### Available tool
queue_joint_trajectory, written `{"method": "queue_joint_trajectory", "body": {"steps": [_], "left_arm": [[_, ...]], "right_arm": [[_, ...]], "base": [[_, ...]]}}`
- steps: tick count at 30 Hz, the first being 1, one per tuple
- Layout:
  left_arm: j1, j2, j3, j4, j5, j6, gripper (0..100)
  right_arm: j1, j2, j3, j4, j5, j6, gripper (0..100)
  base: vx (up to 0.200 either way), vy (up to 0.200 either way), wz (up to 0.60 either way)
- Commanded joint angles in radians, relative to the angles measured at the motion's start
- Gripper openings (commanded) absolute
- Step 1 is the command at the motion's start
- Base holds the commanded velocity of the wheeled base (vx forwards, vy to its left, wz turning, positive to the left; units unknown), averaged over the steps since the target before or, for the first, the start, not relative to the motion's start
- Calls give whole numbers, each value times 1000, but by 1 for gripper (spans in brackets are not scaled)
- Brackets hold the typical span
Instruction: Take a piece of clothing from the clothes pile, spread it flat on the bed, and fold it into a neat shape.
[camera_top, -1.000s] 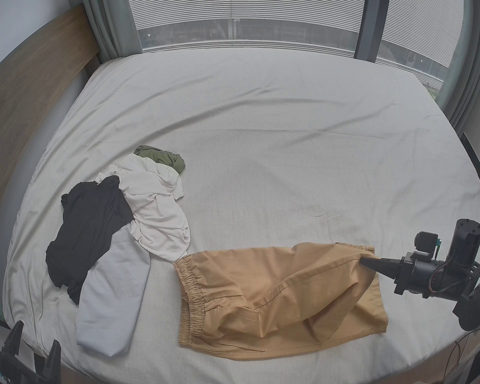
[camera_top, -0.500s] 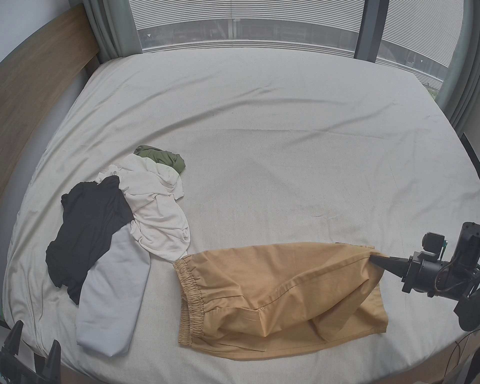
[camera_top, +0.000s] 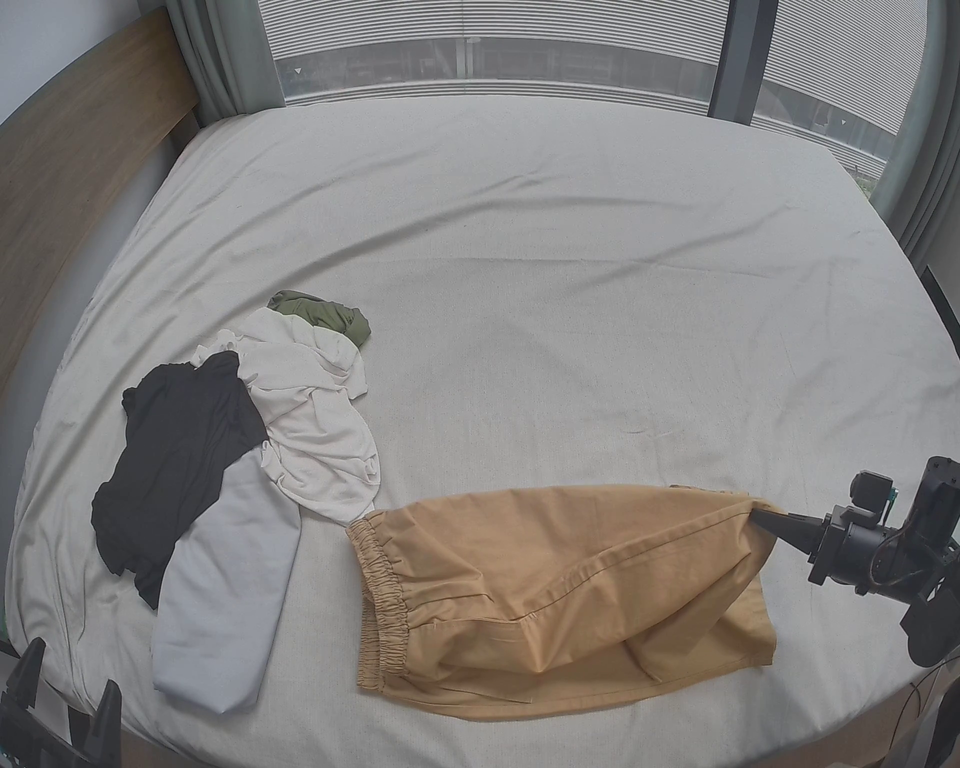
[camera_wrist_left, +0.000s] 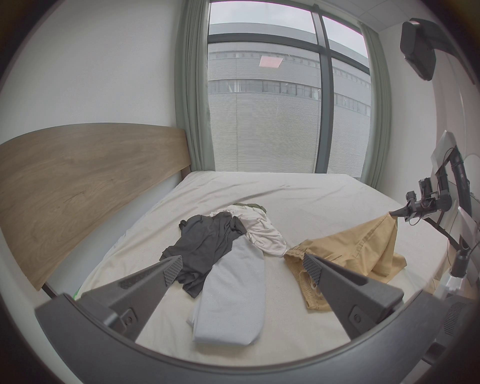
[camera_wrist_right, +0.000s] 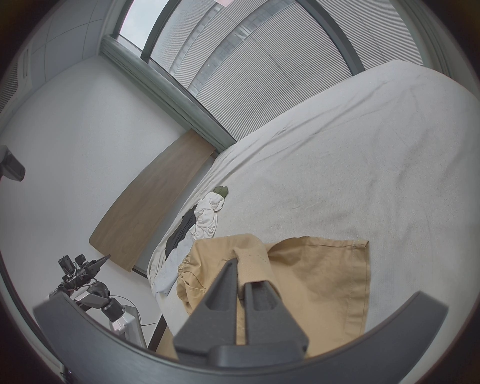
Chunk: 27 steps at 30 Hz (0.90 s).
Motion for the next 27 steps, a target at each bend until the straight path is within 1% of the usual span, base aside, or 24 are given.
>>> {"method": "queue_joint_trajectory", "body": {"steps": [1,3,7,8,9,10,13,14,15,17,18,19,20,21,22,24,27], "left_arm": [[-37,153,-285,-76,-12,-25,100],[-54,211,-361,-59,-17,-22,100],[-67,293,-366,-56,-78,-22,100],[-73,310,-369,-56,-118,-30,100],[-76,317,-372,-56,-132,-33,100],[-86,356,-384,-56,-165,-41,100],[-114,417,-410,-56,-187,-53,100],[-120,438,-421,-56,-193,-74,100],[-136,466,-438,-58,-213,-117,100],[-163,506,-467,-59,-273,-192,100],[-166,515,-473,-59,-287,-205,100],[-175,556,-496,-62,-323,-238,100],[-177,573,-504,-64,-331,-246,100],[-175,627,-521,-73,-343,-255,100],[-175,633,-521,-75,-343,-255,100],[-178,728,-530,-122,-359,-255,100],[-178,848,-531,-207,-383,-258,100]], "right_arm": [[5,18,2,0,5,0,0],[8,18,3,1,3,0,0],[8,18,2,1,3,1,0],[8,18,3,1,3,1,0],[8,18,3,1,3,1,0],[7,18,0,0,3,1,0],[10,16,-3,0,5,3,0],[11,15,-5,0,5,3,0],[13,15,-5,0,5,3,0],[16,15,-5,0,3,3,0],[18,15,-5,0,3,3,0],[31,15,-5,0,-1,4,0],[36,15,-5,0,-8,4,0],[41,15,0,-2,-17,-5,0],[41,15,0,-2,-18,-6,0],[56,-2,-6,0,-55,-23,0],[61,-16,-35,1,-54,-17,0]], "base": [[0,0,0],[0,0,0],[0,0,0],[0,0,0],[0,0,0],[0,0,0],[0,0,0],[0,0,0],[0,0,0],[0,0,0],[0,0,0],[0,0,0],[0,0,0],[0,0,0],[0,0,0],[0,0,0],[0,0,0]]}}
